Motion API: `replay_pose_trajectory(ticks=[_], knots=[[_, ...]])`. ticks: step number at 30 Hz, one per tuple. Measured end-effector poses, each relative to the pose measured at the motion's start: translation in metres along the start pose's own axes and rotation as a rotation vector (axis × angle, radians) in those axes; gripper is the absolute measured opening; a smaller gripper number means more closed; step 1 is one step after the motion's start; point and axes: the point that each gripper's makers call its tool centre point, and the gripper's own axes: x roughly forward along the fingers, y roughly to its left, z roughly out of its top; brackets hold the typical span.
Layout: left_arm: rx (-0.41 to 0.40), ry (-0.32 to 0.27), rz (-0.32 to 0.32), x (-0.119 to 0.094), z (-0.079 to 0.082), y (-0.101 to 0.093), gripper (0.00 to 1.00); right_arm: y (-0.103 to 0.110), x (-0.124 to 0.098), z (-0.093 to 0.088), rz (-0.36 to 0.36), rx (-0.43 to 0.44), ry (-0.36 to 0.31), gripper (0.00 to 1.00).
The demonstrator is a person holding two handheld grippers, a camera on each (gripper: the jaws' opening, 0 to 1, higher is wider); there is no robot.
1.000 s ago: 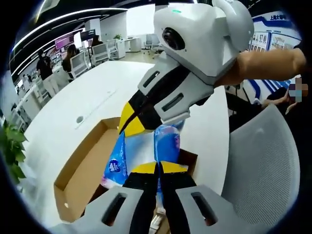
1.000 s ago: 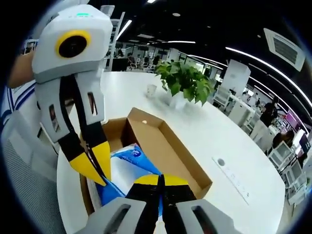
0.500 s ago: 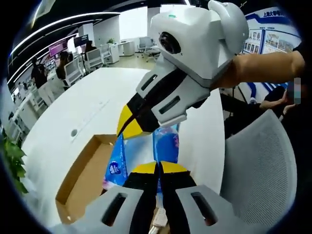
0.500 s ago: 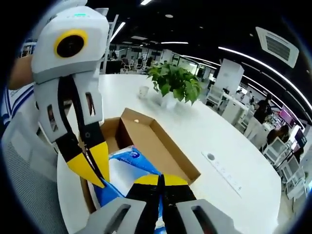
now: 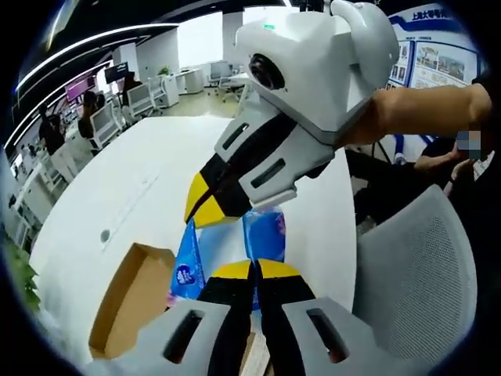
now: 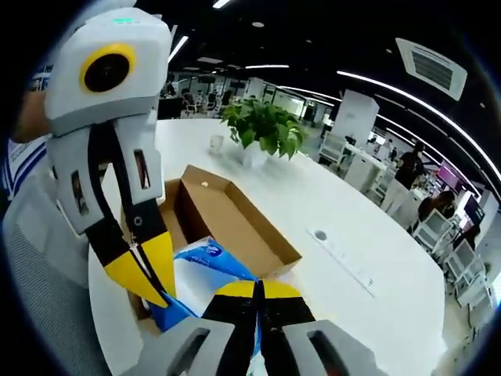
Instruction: Operate the shoe box by opening the lid, removing the specified soft item, and placing it in the target area until the item is outside and the box remains undamaged.
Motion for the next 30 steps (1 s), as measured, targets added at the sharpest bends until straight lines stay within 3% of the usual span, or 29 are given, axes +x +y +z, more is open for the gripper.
replay_pose_trajectory(ticks=[20, 30], knots=[[0.03, -0.034, -0.041, 0.049, 0.044, -0.017, 0.0, -0.045, -0.04, -0.044, -0.076, 0.059, 0.027, 0.0], [0.044, -0.075, -0.06, 0.071, 0.077, -0.028, 0.0, -0.067, -0.057, -0.058, -0.111, 0.087, 0.025, 0.0]])
